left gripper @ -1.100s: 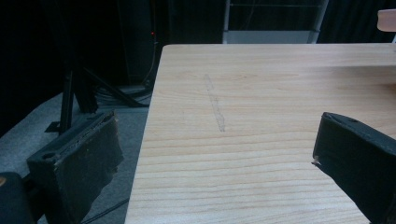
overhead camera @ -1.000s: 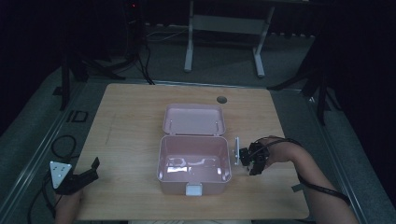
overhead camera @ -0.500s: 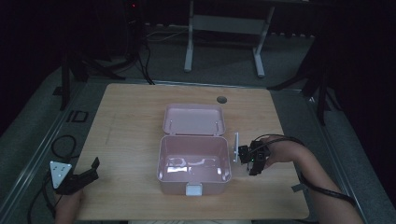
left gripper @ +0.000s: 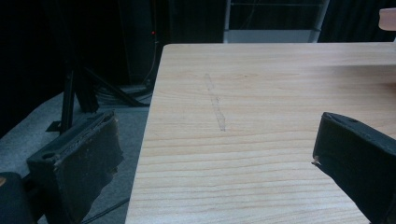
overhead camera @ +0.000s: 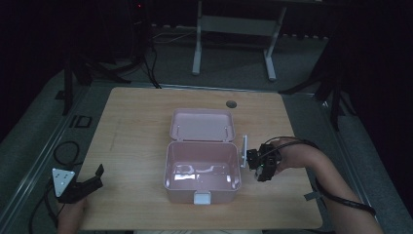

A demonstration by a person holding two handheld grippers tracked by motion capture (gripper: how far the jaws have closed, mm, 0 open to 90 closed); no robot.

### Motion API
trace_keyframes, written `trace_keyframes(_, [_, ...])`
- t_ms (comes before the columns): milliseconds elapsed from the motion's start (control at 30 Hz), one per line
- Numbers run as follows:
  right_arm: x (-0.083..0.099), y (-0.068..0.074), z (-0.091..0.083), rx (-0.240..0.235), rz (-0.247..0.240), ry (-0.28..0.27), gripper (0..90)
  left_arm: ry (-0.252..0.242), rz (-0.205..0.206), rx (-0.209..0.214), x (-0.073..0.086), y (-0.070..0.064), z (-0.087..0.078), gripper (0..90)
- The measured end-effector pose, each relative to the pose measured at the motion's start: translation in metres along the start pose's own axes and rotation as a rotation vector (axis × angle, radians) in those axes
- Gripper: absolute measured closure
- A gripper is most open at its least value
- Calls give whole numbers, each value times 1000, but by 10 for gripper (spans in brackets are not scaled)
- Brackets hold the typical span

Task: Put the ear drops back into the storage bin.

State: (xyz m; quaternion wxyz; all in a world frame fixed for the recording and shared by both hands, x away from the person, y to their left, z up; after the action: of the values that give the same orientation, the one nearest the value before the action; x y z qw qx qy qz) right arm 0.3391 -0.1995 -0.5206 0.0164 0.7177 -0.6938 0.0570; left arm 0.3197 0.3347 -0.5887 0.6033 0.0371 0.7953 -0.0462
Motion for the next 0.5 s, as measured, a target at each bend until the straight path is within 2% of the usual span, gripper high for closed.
trace_keyframes(233, [-6,-2,-18,6,17,-25,598,0,1,2,0,0,0,14])
trace_keyframes(500, [-8,-5,-35,29,20,-28,598,0,0,2,0,0,0,14])
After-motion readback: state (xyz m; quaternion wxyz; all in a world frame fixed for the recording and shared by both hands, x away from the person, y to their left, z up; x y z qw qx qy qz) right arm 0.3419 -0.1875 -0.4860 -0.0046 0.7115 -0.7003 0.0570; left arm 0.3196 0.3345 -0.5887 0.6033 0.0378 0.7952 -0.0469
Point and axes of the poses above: each handheld gripper's, and its own axes: z roughly forward along the jaws, x roughly out of its underside, y roughly to its left, the point moved 10 cm from there along z, roughly forward along the jaws, and after that the axes turned 5 degrees about x, right-handed, at the moved point
